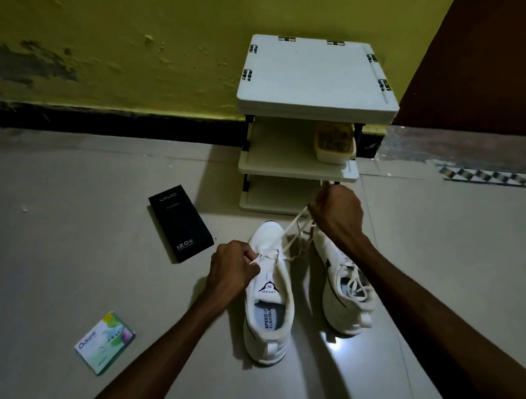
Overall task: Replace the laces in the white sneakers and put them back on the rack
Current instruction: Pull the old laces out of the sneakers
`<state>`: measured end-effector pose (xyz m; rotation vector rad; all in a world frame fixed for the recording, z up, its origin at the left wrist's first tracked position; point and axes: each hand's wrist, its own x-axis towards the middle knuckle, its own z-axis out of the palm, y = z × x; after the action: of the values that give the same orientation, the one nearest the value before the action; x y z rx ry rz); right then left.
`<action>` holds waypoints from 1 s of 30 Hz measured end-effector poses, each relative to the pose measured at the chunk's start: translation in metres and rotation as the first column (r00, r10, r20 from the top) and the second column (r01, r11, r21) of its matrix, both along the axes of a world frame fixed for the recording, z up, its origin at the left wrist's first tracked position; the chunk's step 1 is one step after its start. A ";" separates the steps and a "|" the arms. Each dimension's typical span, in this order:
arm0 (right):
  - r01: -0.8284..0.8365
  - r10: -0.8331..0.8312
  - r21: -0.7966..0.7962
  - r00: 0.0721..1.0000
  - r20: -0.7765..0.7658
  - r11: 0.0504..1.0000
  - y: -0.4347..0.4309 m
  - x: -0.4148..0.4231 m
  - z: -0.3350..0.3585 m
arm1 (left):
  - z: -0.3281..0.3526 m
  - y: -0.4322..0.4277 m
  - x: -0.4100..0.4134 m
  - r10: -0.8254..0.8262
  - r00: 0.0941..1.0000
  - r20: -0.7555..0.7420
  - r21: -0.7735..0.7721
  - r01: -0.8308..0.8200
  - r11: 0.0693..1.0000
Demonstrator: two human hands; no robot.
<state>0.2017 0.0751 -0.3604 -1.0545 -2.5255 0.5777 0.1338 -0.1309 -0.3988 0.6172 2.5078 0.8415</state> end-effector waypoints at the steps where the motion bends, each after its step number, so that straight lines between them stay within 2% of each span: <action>1: -0.066 0.069 -0.058 0.996 0.055 0.996 -0.005 0.001 -0.002 | 0.000 0.000 0.000 0.006 1.000 0.001 -0.002 -0.006 1.000; 4: -0.329 0.349 -0.149 0.928 0.132 0.932 -0.031 0.001 -0.007 | 0.001 0.002 0.000 0.013 1.000 0.003 -0.004 -0.013 1.000; 7: -0.536 0.541 -0.102 0.791 0.286 0.838 -0.058 -0.002 -0.013 | 0.003 0.003 0.002 0.000 1.000 -0.007 -0.001 0.000 1.000; 10: -0.630 0.542 0.083 0.721 0.432 0.772 -0.081 -0.005 -0.021 | 0.004 0.003 0.002 -0.028 0.999 -0.028 -0.033 0.027 0.999; 13: -0.670 0.529 0.163 0.691 0.493 0.724 -0.080 -0.012 -0.026 | 0.006 0.003 0.001 -0.061 0.997 -0.048 -0.048 0.059 0.997; 17: -0.748 0.539 0.249 0.630 0.559 0.616 -0.072 -0.020 -0.023 | 0.003 0.003 0.001 -0.076 0.995 -0.071 -0.030 0.074 0.997; 18: -0.716 0.515 0.276 0.668 0.537 0.641 -0.066 -0.021 -0.015 | 0.002 0.002 0.002 -0.067 0.995 -0.072 -0.010 0.067 0.998; 19: -0.636 0.480 0.307 0.752 0.452 0.708 -0.056 -0.025 -0.004 | 0.001 0.002 0.003 -0.059 0.996 -0.071 0.009 0.059 0.998; 21: -0.374 0.324 0.357 0.926 0.193 0.856 -0.027 -0.029 0.018 | 0.000 0.002 0.004 -0.044 0.997 -0.059 0.026 0.046 0.999; 22: -0.236 0.231 0.337 0.971 0.055 0.911 -0.012 -0.029 0.026 | -0.001 0.002 0.004 -0.037 0.998 -0.050 0.026 0.038 0.999; 24: -0.062 0.098 0.191 0.978 -0.183 0.980 0.003 -0.025 0.033 | -0.001 0.002 0.005 -0.028 0.999 -0.032 0.019 0.029 0.999; 25: -0.043 0.066 0.088 0.958 -0.278 0.995 0.001 -0.023 0.034 | 0.000 0.003 0.005 -0.025 0.999 -0.028 0.010 0.026 1.000; 27: -0.067 0.003 -0.140 0.910 -0.414 0.988 -0.014 -0.019 0.032 | 0.000 0.005 0.006 -0.019 0.999 -0.027 -0.003 0.019 1.000; 28: -0.093 -0.056 -0.286 0.880 -0.471 0.954 -0.022 -0.018 0.030 | -0.001 0.006 0.006 -0.013 1.000 -0.027 -0.002 0.013 1.000; 29: -0.138 -0.133 -0.462 0.852 -0.507 0.876 -0.029 -0.017 0.030 | -0.002 0.006 0.006 -0.008 1.000 -0.028 0.000 0.008 1.000; 30: -0.203 -0.201 -0.625 0.835 -0.513 0.754 -0.036 -0.016 0.029 | -0.002 0.005 0.006 -0.003 1.000 -0.029 -0.002 0.003 1.000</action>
<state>0.1853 0.0392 -0.3312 -0.8911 -1.8043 1.6114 0.1402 -0.1255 -0.4008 0.6366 2.5333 0.8341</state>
